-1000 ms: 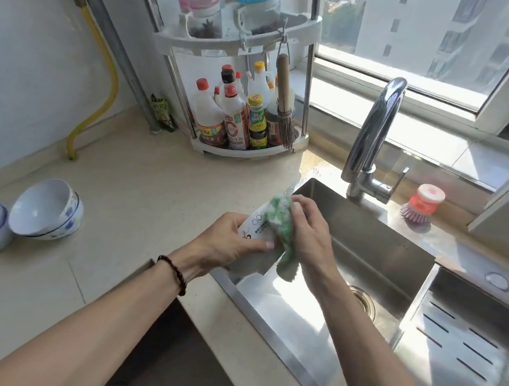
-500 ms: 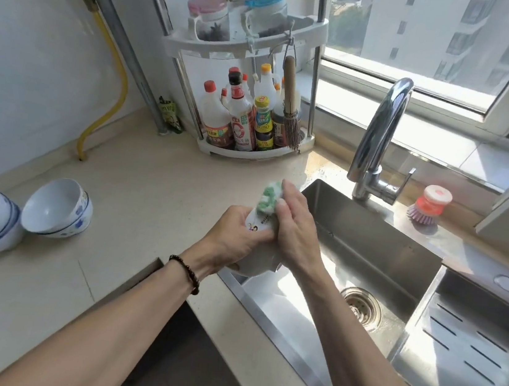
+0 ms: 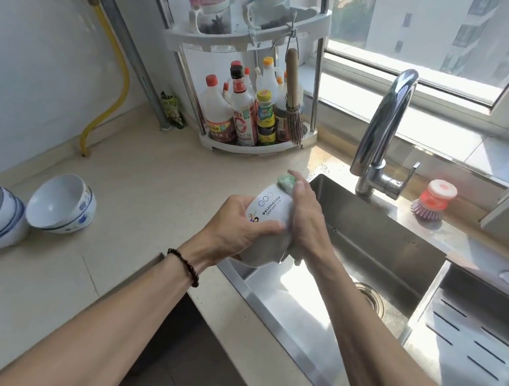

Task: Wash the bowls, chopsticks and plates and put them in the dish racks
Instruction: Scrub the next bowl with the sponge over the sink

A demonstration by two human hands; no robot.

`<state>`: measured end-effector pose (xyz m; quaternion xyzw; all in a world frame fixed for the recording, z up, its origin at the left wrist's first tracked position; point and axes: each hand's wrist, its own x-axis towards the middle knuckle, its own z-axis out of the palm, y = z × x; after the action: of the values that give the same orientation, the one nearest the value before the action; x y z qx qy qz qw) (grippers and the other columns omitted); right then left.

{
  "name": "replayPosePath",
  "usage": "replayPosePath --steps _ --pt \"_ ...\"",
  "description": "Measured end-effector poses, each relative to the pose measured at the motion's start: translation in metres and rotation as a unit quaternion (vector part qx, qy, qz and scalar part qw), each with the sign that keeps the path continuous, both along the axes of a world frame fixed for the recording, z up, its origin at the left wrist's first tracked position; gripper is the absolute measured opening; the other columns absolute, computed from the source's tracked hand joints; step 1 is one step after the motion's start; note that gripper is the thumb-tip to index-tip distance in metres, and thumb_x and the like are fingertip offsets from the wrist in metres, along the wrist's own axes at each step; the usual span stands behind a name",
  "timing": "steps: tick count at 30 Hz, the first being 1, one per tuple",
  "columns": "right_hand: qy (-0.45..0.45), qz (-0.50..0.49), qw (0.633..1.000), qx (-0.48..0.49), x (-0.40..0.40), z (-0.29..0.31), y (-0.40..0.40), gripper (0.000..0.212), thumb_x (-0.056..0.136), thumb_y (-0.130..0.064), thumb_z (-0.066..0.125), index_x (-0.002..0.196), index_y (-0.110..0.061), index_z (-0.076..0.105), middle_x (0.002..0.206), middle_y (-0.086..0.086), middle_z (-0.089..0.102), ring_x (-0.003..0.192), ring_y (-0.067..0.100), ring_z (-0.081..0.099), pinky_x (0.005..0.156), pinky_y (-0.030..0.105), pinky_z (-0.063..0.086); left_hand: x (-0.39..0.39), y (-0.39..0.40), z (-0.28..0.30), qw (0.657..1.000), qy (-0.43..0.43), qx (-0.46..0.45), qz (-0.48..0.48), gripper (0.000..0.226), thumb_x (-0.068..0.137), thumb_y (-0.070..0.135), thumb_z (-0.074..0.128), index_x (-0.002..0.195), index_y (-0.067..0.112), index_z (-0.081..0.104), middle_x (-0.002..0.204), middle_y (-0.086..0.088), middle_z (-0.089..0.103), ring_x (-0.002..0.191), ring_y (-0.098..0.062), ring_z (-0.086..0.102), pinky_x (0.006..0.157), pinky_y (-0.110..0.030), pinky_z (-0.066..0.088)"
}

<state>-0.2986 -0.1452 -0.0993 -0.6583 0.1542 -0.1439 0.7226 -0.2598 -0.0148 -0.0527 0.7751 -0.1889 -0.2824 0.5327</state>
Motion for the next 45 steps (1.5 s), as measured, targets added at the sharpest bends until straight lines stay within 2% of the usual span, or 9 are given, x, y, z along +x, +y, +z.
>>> replayPosePath --steps 3,7,11,16,19,24,29,39,45 --pt "-0.025 0.014 0.985 -0.171 -0.007 -0.004 0.018 0.048 0.100 -0.056 0.020 0.142 -0.049 0.043 0.156 -0.003 0.031 0.142 0.018 0.030 0.118 0.039 0.024 0.001 -0.005 0.001 0.999 -0.033 0.019 0.008 0.013 0.089 0.009 0.072 0.077 0.008 0.067 0.065 0.004 0.068 0.060 -0.011 0.064 0.055 -0.022 0.050" --pt "0.022 0.004 0.996 0.089 0.005 -0.004 -0.004 0.060 0.085 -0.073 0.039 0.112 -0.025 0.061 0.118 0.020 0.061 0.107 0.036 0.064 0.090 0.053 0.055 0.000 -0.001 0.004 0.998 -0.040 0.030 -0.034 0.011 0.086 0.005 0.073 0.088 -0.005 0.069 0.080 -0.014 0.073 0.068 -0.023 0.071 0.060 -0.031 0.058" --pt "-0.034 0.002 0.987 -0.155 -0.003 -0.006 0.014 0.047 0.100 -0.057 0.021 0.134 -0.045 0.050 0.142 -0.006 0.043 0.136 0.017 0.042 0.116 0.039 0.032 0.008 -0.007 -0.001 0.992 -0.097 0.072 -0.030 0.021 0.085 0.008 0.073 0.067 0.011 0.062 0.061 -0.003 0.063 0.055 -0.018 0.058 0.055 -0.032 0.047" --pt "0.004 -0.020 0.999 0.038 0.008 -0.005 0.004 0.033 0.099 -0.055 0.033 0.114 -0.041 0.059 0.119 0.002 0.054 0.109 0.018 0.057 0.094 0.041 0.049 0.009 -0.004 0.000 0.985 -0.114 0.100 -0.080 0.010 0.082 0.009 0.076 0.078 0.004 0.069 0.074 -0.014 0.072 0.065 -0.032 0.068 0.057 -0.040 0.054" --pt "0.002 0.003 0.990 -0.143 0.004 -0.006 0.020 0.048 0.099 -0.053 0.019 0.135 -0.043 0.049 0.148 -0.002 0.037 0.139 0.013 0.036 0.117 0.036 0.026 0.014 -0.006 -0.001 0.982 -0.142 0.113 -0.061 0.025 0.084 0.012 0.073 0.062 0.016 0.060 0.058 0.000 0.062 0.055 -0.021 0.058 0.051 -0.031 0.045" --pt "0.058 -0.005 0.969 0.239 0.006 0.002 -0.003 0.033 0.099 -0.051 0.048 0.108 -0.028 0.070 0.098 0.010 0.065 0.087 0.028 0.067 0.082 0.049 0.056 0.013 0.007 0.015 0.990 -0.062 0.064 -0.107 0.011 0.080 0.007 0.079 0.086 0.001 0.071 0.082 -0.015 0.074 0.068 -0.022 0.070 0.061 -0.034 0.058" --pt "0.096 0.006 0.933 0.346 0.004 -0.001 -0.014 0.036 0.098 -0.044 0.053 0.099 -0.011 0.068 0.091 0.018 0.069 0.082 0.033 0.067 0.070 0.041 0.056 0.009 0.024 0.017 0.993 0.056 -0.059 -0.084 0.034 0.060 0.029 0.083 0.088 0.010 0.076 0.089 -0.012 0.075 0.081 -0.024 0.071 0.069 -0.035 0.060" --pt "0.067 -0.020 0.997 -0.014 0.013 0.008 -0.021 0.034 0.087 -0.042 0.054 0.068 -0.015 0.062 0.071 0.003 0.063 0.067 0.018 0.054 0.068 0.039 0.044 0.012 0.006 0.023 0.988 0.002 0.122 -0.092 0.026 0.071 0.011 0.089 0.093 0.007 0.077 0.087 -0.009 0.077 0.078 -0.020 0.071 0.074 -0.036 0.058" --pt "0.019 0.043 0.992 -0.117 -0.001 -0.002 0.010 0.049 0.097 -0.050 0.031 0.135 -0.033 0.056 0.141 -0.002 0.041 0.126 0.010 0.045 0.109 0.030 0.035 0.012 -0.008 -0.003 0.985 -0.104 0.132 0.047 0.019 0.062 0.024 0.085 0.071 0.015 0.071 0.072 -0.002 0.073 0.067 -0.020 0.070 0.062 -0.040 0.060"
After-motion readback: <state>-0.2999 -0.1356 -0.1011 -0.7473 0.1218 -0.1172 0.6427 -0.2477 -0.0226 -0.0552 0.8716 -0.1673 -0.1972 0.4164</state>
